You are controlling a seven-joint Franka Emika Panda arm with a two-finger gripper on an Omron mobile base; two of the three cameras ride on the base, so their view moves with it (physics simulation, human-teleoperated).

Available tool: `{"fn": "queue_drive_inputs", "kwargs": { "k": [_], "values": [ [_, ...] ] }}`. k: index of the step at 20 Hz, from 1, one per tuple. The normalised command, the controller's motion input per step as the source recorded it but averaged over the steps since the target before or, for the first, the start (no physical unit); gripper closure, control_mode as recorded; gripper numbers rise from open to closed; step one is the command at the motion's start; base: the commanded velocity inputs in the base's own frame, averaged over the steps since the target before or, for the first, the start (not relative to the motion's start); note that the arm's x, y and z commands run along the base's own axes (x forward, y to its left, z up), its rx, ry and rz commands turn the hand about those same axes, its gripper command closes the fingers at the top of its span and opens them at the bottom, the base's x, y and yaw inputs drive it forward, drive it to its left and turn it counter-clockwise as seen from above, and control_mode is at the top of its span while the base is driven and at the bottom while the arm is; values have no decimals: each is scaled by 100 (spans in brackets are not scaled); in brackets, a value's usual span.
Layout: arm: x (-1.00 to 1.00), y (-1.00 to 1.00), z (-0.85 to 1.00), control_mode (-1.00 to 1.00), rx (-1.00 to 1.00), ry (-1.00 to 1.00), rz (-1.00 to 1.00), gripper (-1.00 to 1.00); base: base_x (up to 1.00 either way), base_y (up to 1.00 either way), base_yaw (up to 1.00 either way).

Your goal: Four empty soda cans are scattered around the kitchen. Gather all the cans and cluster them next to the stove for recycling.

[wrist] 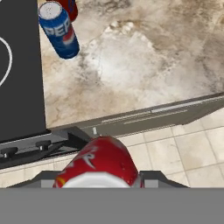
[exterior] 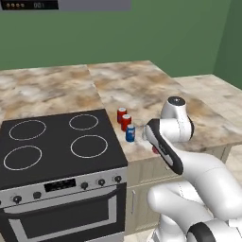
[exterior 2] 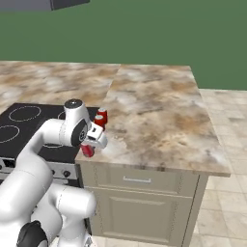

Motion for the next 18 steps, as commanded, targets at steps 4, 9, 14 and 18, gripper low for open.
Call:
{"fn": "queue_drive_inputs", "kwargs": {
  "k": [4,9,14,18],
  "values": [
    [0,0,0,100,0,0,0,100,32,-7,8],
    [0,0,0,100,0,0,0,100,45,18,1],
    [0,0,0,100,0,0,0,100,36,15,1],
    [0,0,0,100,0,0,0,100,15,9,0]
  ]
}}
